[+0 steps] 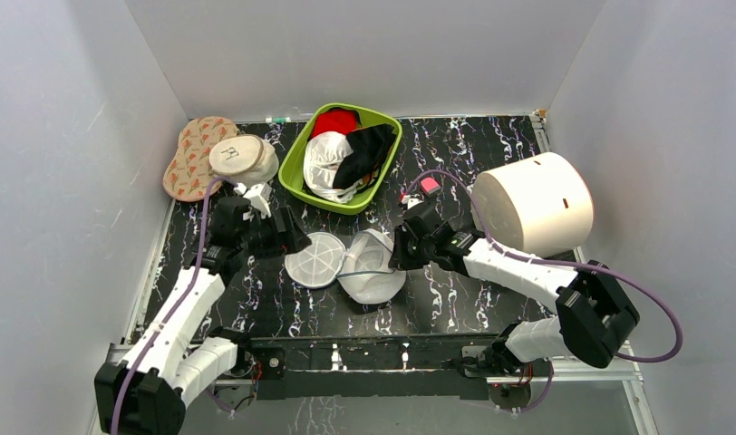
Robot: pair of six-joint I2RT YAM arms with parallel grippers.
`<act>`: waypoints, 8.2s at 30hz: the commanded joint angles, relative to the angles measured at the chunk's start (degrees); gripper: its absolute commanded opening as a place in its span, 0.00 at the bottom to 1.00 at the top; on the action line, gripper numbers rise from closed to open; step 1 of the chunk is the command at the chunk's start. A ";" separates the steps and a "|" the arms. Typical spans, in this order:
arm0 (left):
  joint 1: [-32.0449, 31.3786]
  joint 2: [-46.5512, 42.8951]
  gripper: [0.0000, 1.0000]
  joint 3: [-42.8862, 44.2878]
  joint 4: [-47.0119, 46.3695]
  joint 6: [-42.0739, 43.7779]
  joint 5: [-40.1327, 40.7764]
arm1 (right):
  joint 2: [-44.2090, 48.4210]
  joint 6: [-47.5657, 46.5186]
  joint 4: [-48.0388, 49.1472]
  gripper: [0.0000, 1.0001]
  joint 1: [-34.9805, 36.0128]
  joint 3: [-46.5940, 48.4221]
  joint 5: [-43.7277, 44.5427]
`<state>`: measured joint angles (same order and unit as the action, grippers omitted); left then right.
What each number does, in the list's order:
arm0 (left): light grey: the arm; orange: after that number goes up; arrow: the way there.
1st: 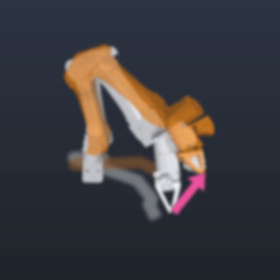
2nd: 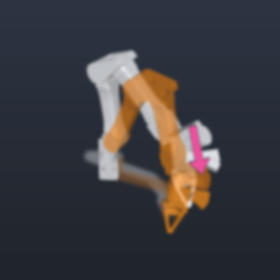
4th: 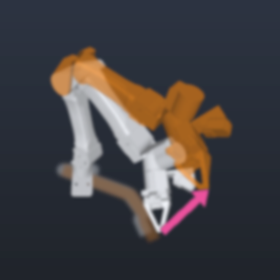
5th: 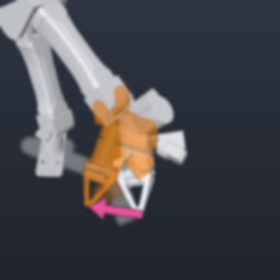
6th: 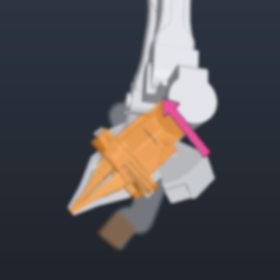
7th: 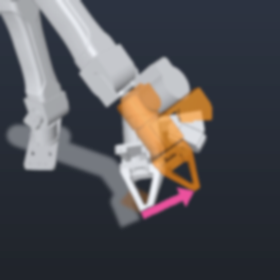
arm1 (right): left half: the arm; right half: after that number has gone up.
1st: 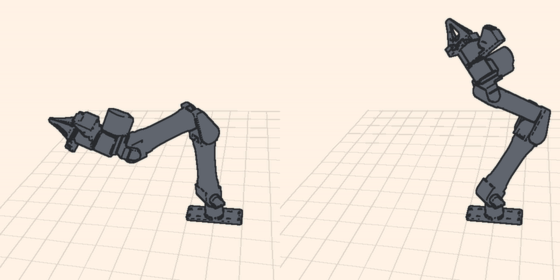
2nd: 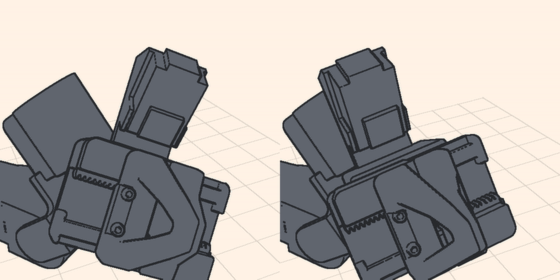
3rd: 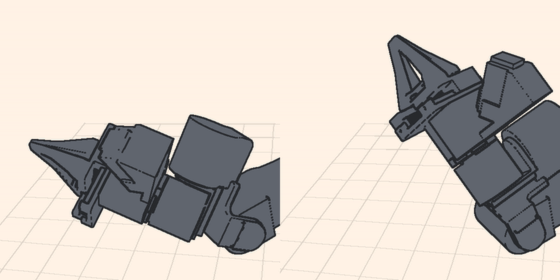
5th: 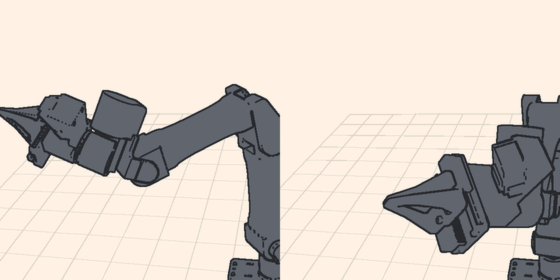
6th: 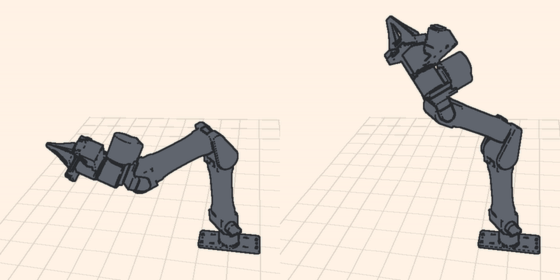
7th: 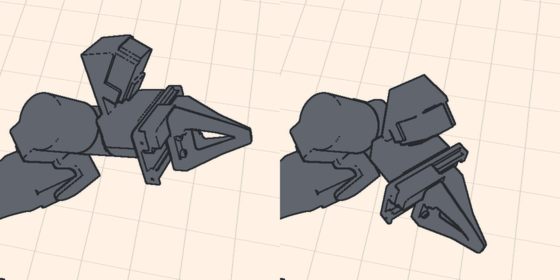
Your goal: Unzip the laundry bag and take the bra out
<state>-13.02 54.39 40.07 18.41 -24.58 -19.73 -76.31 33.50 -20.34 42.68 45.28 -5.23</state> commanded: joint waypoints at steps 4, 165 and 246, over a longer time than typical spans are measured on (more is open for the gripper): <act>-0.54 -0.14 0.84 5.09 17.36 -9.90 25.84 | -1.37 0.03 3.51 0.00 -0.06 0.25 -1.31; -48.19 32.08 0.98 19.61 -3.36 6.92 29.44 | 34.74 5.09 -5.66 0.95 0.39 4.37 24.57; -8.45 0.28 0.98 39.37 -6.64 18.42 25.52 | 15.22 -17.45 -13.64 0.98 0.36 42.49 36.36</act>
